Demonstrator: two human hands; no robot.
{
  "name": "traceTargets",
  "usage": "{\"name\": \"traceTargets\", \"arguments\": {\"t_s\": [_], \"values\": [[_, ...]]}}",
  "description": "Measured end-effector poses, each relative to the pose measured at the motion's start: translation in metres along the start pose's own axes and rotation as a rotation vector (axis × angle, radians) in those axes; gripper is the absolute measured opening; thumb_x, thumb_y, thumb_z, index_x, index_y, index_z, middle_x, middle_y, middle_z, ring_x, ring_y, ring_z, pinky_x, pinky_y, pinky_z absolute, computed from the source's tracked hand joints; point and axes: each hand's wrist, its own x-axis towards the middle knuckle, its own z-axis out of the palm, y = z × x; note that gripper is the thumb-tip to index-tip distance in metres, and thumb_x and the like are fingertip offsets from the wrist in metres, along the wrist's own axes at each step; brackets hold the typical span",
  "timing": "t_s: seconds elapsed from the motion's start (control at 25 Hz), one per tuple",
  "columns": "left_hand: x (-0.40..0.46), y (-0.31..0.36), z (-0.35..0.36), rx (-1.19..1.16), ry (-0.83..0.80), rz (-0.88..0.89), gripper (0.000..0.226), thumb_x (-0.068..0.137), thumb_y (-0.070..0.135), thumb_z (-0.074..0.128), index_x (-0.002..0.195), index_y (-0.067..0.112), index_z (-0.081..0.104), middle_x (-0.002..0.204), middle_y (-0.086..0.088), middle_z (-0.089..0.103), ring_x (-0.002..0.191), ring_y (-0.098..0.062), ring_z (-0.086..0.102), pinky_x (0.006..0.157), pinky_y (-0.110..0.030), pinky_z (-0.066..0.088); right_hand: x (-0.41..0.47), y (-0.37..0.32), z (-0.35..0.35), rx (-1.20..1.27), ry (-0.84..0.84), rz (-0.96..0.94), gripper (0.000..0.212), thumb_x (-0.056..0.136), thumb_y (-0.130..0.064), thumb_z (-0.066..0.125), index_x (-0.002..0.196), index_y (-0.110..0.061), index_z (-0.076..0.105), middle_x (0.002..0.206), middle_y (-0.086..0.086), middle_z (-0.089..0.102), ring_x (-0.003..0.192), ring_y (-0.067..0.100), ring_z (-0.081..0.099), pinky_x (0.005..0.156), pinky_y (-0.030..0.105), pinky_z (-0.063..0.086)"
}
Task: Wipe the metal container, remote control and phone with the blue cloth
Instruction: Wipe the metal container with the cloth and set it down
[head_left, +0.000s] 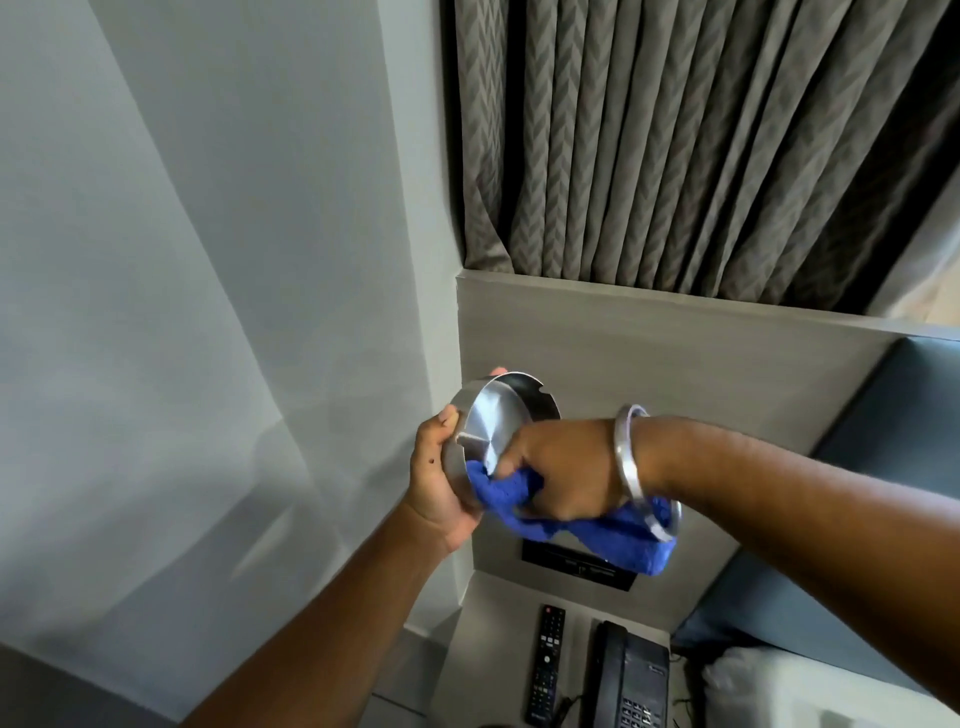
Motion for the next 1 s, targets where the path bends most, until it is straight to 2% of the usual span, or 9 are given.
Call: {"name": "traceTargets", "arguments": {"t_s": [0.12,0.24,0.32,0.4,0.48,0.64,0.72,0.88,1.0], "values": [[0.006,0.005,0.004,0.007,0.056,-0.073,0.048,0.080,0.052,0.053,0.109,0.021,0.077,0.107,-0.006,0.077,0.100,-0.022,0.071,0.087,-0.038,0.058,-0.004,0.004,-0.006,-0.792,0.170,0.236,0.020,0.088,-0.021,0.049,0.101,-0.024,0.064,0.108,0.005,0.058,0.087,0.026,0.061,0.061,0.031,0.039],[0.010,0.008,0.004,0.030,0.070,-0.082,0.049,0.075,0.052,0.057,0.108,0.020,0.076,0.107,-0.008,0.075,0.103,-0.025,0.068,0.096,-0.044,0.047,-0.008,0.010,-0.026,-0.966,0.357,0.258,0.029,0.089,-0.019,0.044,0.112,-0.023,0.062,0.117,0.012,0.052,0.088,0.030,0.059,0.056,0.034,0.034],[0.011,0.012,0.005,0.059,0.071,-0.073,0.056,0.072,0.051,0.061,0.114,0.016,0.071,0.110,-0.012,0.073,0.105,-0.030,0.065,0.096,-0.047,0.045,-0.004,0.013,-0.021,-0.918,0.351,0.281,0.029,0.089,-0.020,0.046,0.113,-0.026,0.061,0.116,0.010,0.053,0.088,0.030,0.059,0.057,0.034,0.035],[0.012,0.015,0.006,0.079,0.053,-0.047,0.064,0.074,0.046,0.059,0.130,0.015,0.063,0.114,-0.014,0.072,0.103,-0.030,0.067,0.089,-0.044,0.054,0.001,0.013,-0.006,-0.668,0.212,0.274,0.023,0.087,-0.022,0.052,0.106,-0.028,0.063,0.107,0.003,0.059,0.090,0.026,0.061,0.063,0.033,0.043],[0.012,0.016,0.010,0.104,0.003,-0.009,0.070,0.076,0.041,0.057,0.140,0.015,0.054,0.115,-0.013,0.072,0.101,-0.028,0.069,0.084,-0.039,0.058,0.004,0.015,0.003,-0.212,0.072,0.177,0.012,0.085,-0.019,0.057,0.093,-0.021,0.067,0.088,0.001,0.066,0.080,0.020,0.061,0.072,0.029,0.049],[0.009,0.015,0.015,0.048,-0.094,0.021,0.086,0.072,0.044,0.072,0.146,0.011,0.045,0.121,-0.018,0.067,0.109,-0.029,0.064,0.095,-0.039,0.052,0.002,0.012,-0.003,0.474,0.078,0.108,0.019,0.083,-0.013,0.066,0.067,-0.022,0.066,0.068,-0.004,0.064,0.066,0.012,0.059,0.073,0.029,0.050],[0.004,0.014,0.013,0.051,-0.093,0.018,0.091,0.071,0.050,0.074,0.145,0.006,0.043,0.120,-0.018,0.067,0.110,-0.029,0.064,0.096,-0.039,0.051,0.001,0.007,-0.004,0.856,0.072,0.058,0.016,0.085,-0.010,0.064,0.071,-0.017,0.067,0.073,0.004,0.066,0.068,0.015,0.062,0.073,0.031,0.051],[0.008,0.017,0.014,-0.034,-0.064,0.121,0.070,0.086,0.052,0.054,0.142,0.011,0.048,0.127,-0.014,0.065,0.117,-0.027,0.061,0.095,-0.039,0.052,0.008,-0.008,-0.010,1.732,0.140,-0.138,0.011,0.091,-0.022,0.055,0.091,-0.012,0.060,0.071,0.006,0.061,0.066,0.017,0.061,0.065,0.027,0.051],[0.010,0.029,0.001,-0.174,0.054,0.089,0.066,0.080,0.049,0.059,0.134,0.012,0.058,0.125,-0.014,0.065,0.111,-0.029,0.064,0.090,-0.042,0.054,0.004,-0.003,-0.008,1.886,0.428,-0.129,0.021,0.095,-0.024,0.045,0.106,-0.010,0.057,0.063,0.004,0.061,0.054,0.013,0.058,0.051,0.022,0.051]]}}
